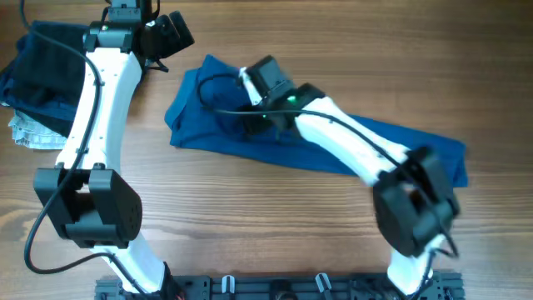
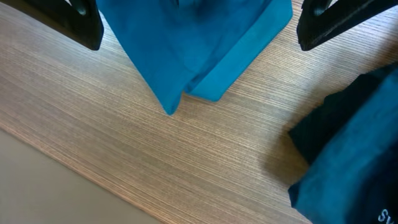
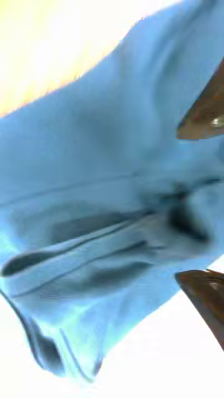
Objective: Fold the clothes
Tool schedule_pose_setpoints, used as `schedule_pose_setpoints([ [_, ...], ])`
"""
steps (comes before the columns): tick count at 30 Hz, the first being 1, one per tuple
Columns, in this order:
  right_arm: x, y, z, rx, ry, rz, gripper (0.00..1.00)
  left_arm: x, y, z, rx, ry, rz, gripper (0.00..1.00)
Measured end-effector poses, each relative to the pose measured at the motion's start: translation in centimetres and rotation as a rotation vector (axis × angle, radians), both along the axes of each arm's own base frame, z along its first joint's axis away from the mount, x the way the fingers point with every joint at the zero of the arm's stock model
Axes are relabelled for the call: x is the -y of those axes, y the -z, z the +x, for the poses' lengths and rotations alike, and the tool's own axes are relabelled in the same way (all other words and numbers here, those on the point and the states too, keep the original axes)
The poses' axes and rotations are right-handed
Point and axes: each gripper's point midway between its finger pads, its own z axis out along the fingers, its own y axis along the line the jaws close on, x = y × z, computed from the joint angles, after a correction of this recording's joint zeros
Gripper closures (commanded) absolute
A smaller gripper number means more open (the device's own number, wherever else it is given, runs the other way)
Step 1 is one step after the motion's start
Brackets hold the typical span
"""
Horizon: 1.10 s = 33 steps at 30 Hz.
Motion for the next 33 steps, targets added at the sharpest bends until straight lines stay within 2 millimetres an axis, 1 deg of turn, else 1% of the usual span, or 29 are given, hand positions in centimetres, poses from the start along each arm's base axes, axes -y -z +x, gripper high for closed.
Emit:
schedule_pose_setpoints([
  [1,1.1,-1.6,0.0,0.009,0.009,-0.001,0.64,0.0,0.0,0.0,-0.001,0.0,0.0,0.0],
  [2,2.0,-1.9,0.0,-0.006,0.025,-0.011,0.69,0.0,0.0,0.0,-0.001,0.0,0.0,0.0],
  [3,2.9,-1.8,0.0,-0.025,0.046,-0.022,0.74,0.0,0.0,0.0,0.0,0.0,0.0,0.0],
  [6,5.7,0.2,0.0,-0.102,0.137,-0.048,0.86,0.0,0.0,0.0,-0.002,0.0,0.0,0.0],
  [8,6.3,1.7,-0.2,-0.144,0.169,-0.063,0.9,0.0,0.0,0.0,-0.002,0.0,0.0,0.0],
  [9,6.4,2.3,-0.3,-0.157,0.173,-0.07,0.95,0.0,0.0,0.0,-0.002,0.0,0.0,0.0],
  [12,6.8,4.6,-0.9,-0.217,0.184,-0.11,0.96,0.0,0.0,0.0,-0.002,0.0,0.0,0.0],
  [14,7.6,5.9,-1.7,-0.257,0.193,-0.155,0.95,0.0,0.0,0.0,-0.001,0.0,0.0,0.0],
  [17,8.4,7.1,-2.7,-0.303,0.197,-0.202,0.96,0.0,0.0,0.0,-0.002,0.0,0.0,0.0],
  [21,9.3,7.4,-4.8,-0.388,0.193,-0.243,0.96,0.0,0.0,0.0,-0.002,0.0,0.0,0.0],
  [24,9.5,7.4,-5.3,-0.409,0.194,-0.252,0.96,0.0,0.0,0.0,-0.002,0.0,0.0,0.0],
  [29,9.9,7.4,-5.2,-0.411,0.203,-0.252,0.96,0.0,0.0,0.0,-0.002,0.0,0.0,0.0],
  [31,10.8,7.4,-4.7,-0.415,0.229,-0.247,0.96,0.0,0.0,0.0,-0.002,0.0,0.0,0.0],
  [33,12.2,7.3,-3.9,-0.418,0.27,-0.237,0.96,0.0,0.0,0.0,-0.002,0.0,0.0,0.0],
])
